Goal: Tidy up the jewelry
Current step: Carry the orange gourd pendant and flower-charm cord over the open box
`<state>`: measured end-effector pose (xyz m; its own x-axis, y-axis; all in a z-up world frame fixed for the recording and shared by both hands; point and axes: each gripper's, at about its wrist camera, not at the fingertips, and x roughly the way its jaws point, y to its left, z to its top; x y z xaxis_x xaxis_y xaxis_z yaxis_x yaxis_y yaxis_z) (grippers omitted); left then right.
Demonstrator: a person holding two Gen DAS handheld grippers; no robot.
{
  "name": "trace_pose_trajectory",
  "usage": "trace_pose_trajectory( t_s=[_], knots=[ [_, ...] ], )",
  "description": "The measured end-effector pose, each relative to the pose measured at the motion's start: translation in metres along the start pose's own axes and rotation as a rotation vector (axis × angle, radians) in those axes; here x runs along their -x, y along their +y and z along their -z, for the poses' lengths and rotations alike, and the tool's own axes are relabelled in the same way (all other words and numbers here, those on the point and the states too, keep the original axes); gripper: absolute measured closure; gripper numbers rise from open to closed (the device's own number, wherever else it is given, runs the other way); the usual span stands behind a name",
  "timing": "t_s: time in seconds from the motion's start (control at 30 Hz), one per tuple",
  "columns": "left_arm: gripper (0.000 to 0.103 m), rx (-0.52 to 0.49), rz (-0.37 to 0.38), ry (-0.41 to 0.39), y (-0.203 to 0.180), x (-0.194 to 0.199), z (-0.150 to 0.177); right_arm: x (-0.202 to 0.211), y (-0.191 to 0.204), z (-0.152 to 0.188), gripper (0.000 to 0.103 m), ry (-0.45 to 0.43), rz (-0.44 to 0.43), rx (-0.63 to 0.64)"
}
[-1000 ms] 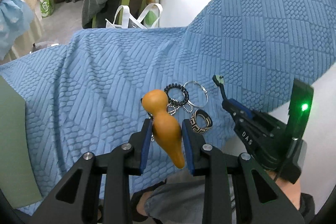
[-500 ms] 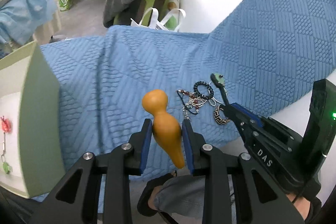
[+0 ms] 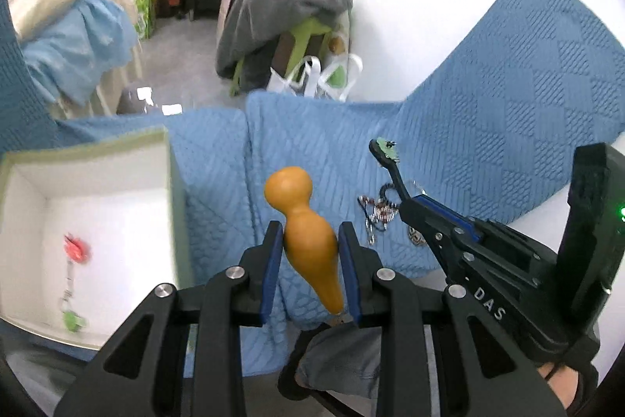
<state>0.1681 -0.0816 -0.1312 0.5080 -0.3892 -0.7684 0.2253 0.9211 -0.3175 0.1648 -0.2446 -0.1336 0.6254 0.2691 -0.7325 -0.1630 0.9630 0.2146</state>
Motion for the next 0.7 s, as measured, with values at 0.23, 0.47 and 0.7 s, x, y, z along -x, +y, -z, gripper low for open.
trace_pose_trajectory(
  t_s=[0.23, 0.47, 0.7],
  knots=[
    [0.073, 0.016, 0.029, -0.091, 0.018, 0.059, -0.027, 0.027, 0.037, -0.041, 0.097, -0.092, -0.043, 0.026],
    [0.073, 0.026, -0.015, -0.171, 0.040, 0.109, -0.040, 0.042, 0.095, -0.079, 0.097, -0.149, -0.112, 0.092],
    [0.073, 0.079, -0.072, -0.185, 0.094, 0.126, -0.041, 0.033, 0.152, -0.093, 0.097, -0.158, -0.157, 0.155]
  ],
)
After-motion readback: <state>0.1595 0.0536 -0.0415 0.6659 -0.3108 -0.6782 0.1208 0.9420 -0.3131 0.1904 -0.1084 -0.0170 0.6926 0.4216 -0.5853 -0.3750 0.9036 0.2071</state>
